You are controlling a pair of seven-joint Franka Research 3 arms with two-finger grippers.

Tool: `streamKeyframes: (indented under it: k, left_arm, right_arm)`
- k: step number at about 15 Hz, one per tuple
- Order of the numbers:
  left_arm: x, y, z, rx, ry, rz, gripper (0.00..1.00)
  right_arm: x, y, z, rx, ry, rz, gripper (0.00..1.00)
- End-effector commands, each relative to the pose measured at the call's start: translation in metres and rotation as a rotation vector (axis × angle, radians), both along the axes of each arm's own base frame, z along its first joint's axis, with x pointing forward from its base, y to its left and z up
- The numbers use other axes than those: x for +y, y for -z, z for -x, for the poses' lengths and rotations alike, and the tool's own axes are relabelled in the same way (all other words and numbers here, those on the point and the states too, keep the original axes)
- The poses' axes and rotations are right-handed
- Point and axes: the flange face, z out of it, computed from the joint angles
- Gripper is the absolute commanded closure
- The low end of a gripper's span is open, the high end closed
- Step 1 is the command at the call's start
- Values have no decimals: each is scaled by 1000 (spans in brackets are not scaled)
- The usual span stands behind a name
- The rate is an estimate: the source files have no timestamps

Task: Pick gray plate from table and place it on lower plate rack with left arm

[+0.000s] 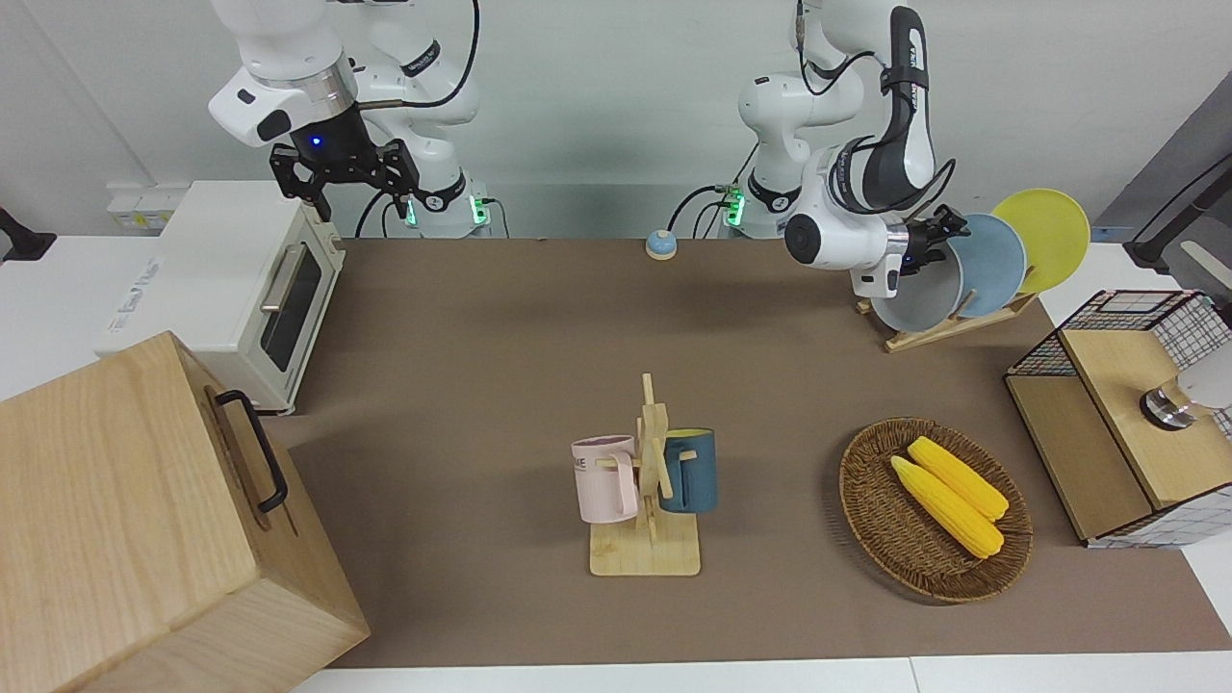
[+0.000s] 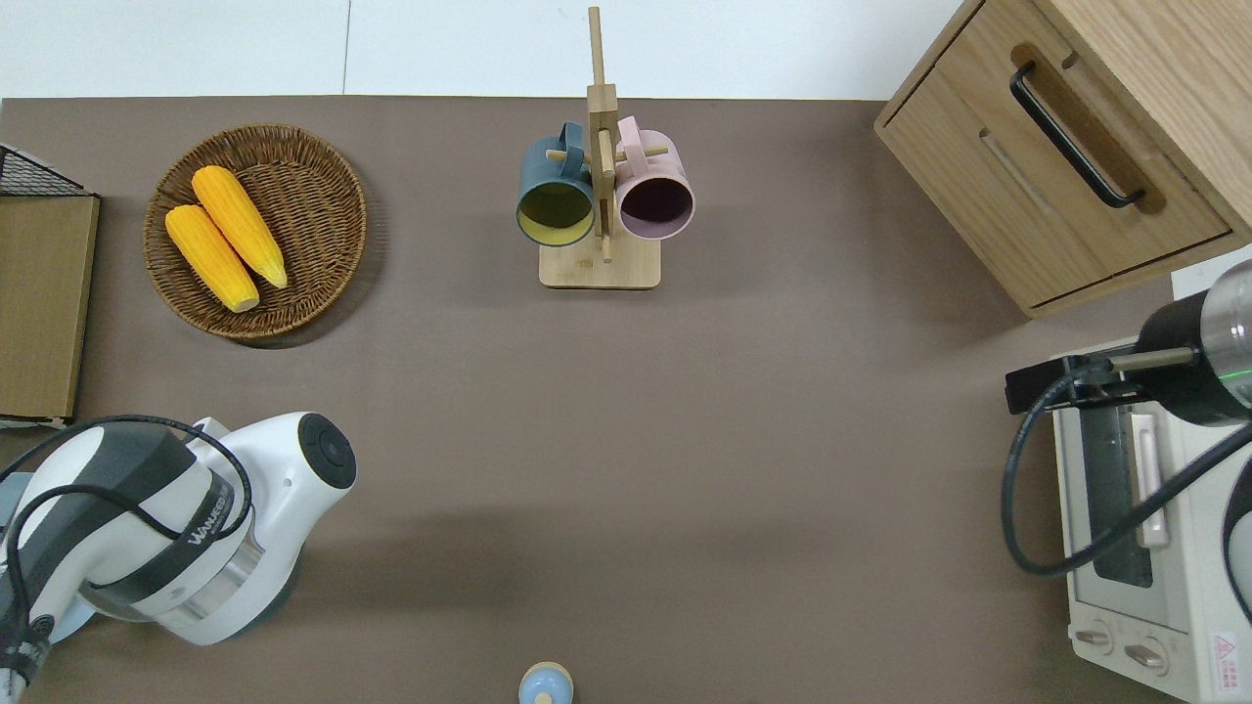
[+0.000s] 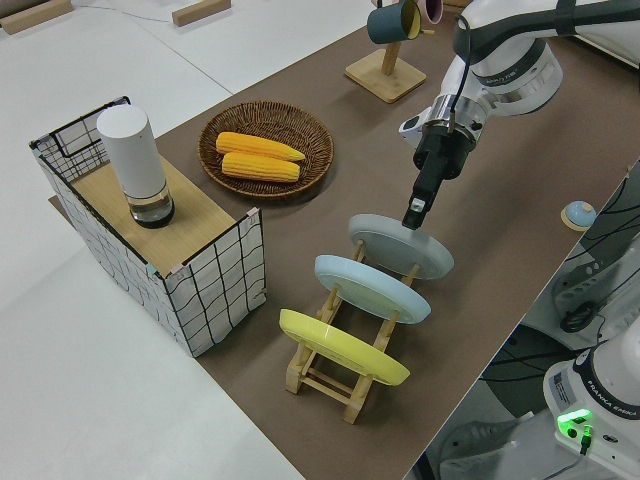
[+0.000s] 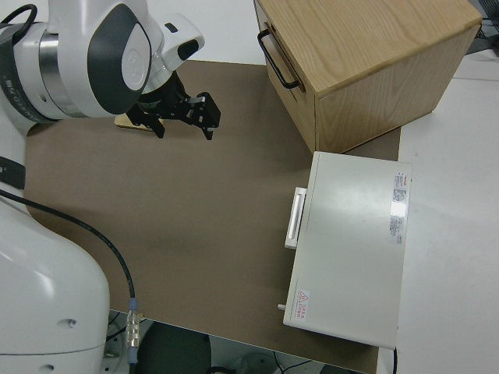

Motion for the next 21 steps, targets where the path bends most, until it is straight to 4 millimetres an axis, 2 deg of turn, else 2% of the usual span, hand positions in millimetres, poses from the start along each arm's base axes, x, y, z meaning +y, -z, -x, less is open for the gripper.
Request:
streamKeyframes:
  k: [1,5,6,9,11,14,18,21]
  left_arm:
    - [-1,-2,0,10,3,-35,2]
    - [-12,-26,-12,11,-7,-2,2]
    - [-18,-39,-16,8,-8,22,2]
    - [-41,-93,-29,-10,-40,132,2]
    - [-68,-138,-37,-26,-50,257,2]
    - [-97,-165,-32,-13,-40,384,2]
    - [-125,-186,-20,-20,-63,604,2]
    - [-137,-220,-18,-18,-15,751,2]
  right_arm:
    - [1,-3,3,7,0,-6,11]
    - [0,-3,2,7,2,-6,11]
    - [0,-3,2,7,2,-6,11]
    - [0,-3,2,7,2,-6,11]
    - [0,-3,2,7,2,-6,11]
    - [1,-3,3,7,-2,-6,13]
    - [0,-3,2,7,2,-6,11]
    - [1,-3,3,7,0,-6,13]
